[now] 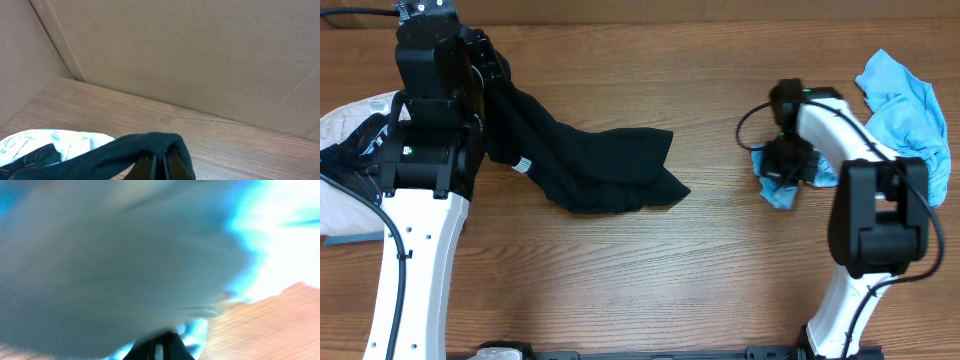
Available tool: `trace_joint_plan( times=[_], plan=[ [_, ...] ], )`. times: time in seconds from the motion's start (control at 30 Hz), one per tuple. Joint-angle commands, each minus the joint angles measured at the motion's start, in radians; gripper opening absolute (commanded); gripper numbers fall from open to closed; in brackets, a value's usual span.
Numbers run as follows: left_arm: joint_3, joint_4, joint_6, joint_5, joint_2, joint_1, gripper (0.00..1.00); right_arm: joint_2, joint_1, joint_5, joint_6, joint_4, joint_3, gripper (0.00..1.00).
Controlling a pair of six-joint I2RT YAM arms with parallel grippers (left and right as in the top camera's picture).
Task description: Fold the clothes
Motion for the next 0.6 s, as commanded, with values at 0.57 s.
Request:
trace_joint_plan(
  times=[0.57],
  plan=[
    [0.029,0.005,0.019,0.012,-0.008,0.004,0.06,-0.405,-0.592,0.132,0.203,-0.034,-0.002,0.24]
  ],
)
